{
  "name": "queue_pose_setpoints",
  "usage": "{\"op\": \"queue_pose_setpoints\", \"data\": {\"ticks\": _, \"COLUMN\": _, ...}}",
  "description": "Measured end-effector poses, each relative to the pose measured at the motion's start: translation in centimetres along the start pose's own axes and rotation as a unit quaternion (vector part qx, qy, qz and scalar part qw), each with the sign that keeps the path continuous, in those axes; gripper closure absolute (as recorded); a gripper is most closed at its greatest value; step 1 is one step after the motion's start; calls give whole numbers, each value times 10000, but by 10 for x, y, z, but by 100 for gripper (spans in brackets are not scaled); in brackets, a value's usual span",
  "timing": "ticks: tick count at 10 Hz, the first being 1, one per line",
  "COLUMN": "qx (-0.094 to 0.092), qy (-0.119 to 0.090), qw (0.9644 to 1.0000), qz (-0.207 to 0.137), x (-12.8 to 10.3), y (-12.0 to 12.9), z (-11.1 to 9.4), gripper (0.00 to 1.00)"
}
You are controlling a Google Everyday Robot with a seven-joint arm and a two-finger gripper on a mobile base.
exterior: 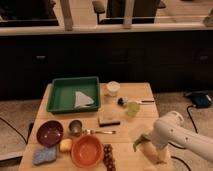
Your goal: Place pepper in paper cup
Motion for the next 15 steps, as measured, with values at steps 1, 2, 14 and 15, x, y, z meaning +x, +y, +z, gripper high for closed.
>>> {"op": "queue_pose_setpoints", "data": {"ticks": 1, "qx": -12, "qy": 12, "qw": 10000, "qz": -43, "x": -1, "y": -2, "z": -7, "gripper": 41}}
{"op": "queue_pose_setpoints", "data": {"ticks": 2, "qx": -24, "qy": 16, "qw": 10000, "qz": -58, "x": -2, "y": -2, "z": -9, "gripper": 49}}
{"op": "queue_pose_setpoints", "data": {"ticks": 14, "qx": -90, "qy": -66, "qw": 9998, "qz": -190, "x": 0, "y": -1, "z": -44, "gripper": 100}}
{"op": "queue_pose_setpoints", "data": {"ticks": 15, "qx": -50, "qy": -63, "qw": 9998, "qz": -202, "x": 0, "y": -1, "z": -48, "gripper": 100}}
